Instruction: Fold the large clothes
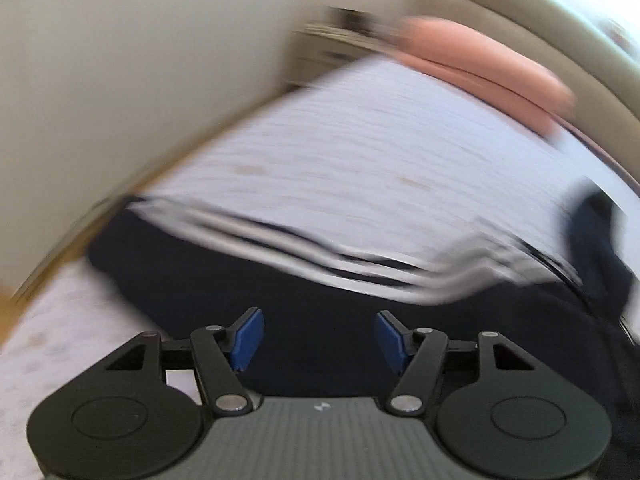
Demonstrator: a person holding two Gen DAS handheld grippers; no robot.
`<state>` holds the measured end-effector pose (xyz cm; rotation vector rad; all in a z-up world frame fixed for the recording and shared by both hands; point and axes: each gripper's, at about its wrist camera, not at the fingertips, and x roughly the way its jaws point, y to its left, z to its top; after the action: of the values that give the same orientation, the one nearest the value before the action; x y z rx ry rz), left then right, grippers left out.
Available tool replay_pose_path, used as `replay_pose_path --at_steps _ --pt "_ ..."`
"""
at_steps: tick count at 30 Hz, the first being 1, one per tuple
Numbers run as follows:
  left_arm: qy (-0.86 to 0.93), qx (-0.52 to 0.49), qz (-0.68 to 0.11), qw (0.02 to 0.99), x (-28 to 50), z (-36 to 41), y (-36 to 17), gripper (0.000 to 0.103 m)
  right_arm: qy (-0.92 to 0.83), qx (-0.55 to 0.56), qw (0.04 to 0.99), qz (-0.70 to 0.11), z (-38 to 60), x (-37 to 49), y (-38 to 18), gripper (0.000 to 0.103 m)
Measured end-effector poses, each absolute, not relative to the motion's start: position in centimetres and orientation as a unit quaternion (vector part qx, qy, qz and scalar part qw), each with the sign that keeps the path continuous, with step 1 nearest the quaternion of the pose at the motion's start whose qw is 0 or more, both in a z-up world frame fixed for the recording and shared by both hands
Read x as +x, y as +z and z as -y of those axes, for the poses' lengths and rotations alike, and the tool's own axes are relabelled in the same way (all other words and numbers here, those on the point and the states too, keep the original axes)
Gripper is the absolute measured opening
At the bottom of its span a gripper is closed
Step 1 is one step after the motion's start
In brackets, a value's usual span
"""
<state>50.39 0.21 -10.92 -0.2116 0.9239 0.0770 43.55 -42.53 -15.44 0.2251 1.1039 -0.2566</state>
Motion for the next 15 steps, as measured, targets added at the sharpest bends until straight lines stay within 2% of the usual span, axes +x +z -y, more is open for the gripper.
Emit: replay_pose_path --at_steps 1,8,12,15 --pt "0.071 -0.13 -0.442 0.885 50.7 -3.1 -11.0 0.066 -0.124 0.098 0.835 -0.526 42.0 43.7 -15.8 0.037" --pt "0.2 -0.255 -0.417 0.849 52.5 -14.5 -14.0 0.068 -0.131 0.084 0.823 -0.546 42.0 44.9 -17.3 0.038" --pt "0.203 -0.294 -0.413 0.838 53.6 -16.6 -16.1 0.078 -0.135 0.073 0.824 -0.545 41.2 45.2 -17.0 0.04" --pt "0.205 -0.269 -0.423 0.841 54.5 -16.4 -17.3 0.08 -0.136 0.067 0.824 -0.546 40.7 45.4 -17.1 0.04"
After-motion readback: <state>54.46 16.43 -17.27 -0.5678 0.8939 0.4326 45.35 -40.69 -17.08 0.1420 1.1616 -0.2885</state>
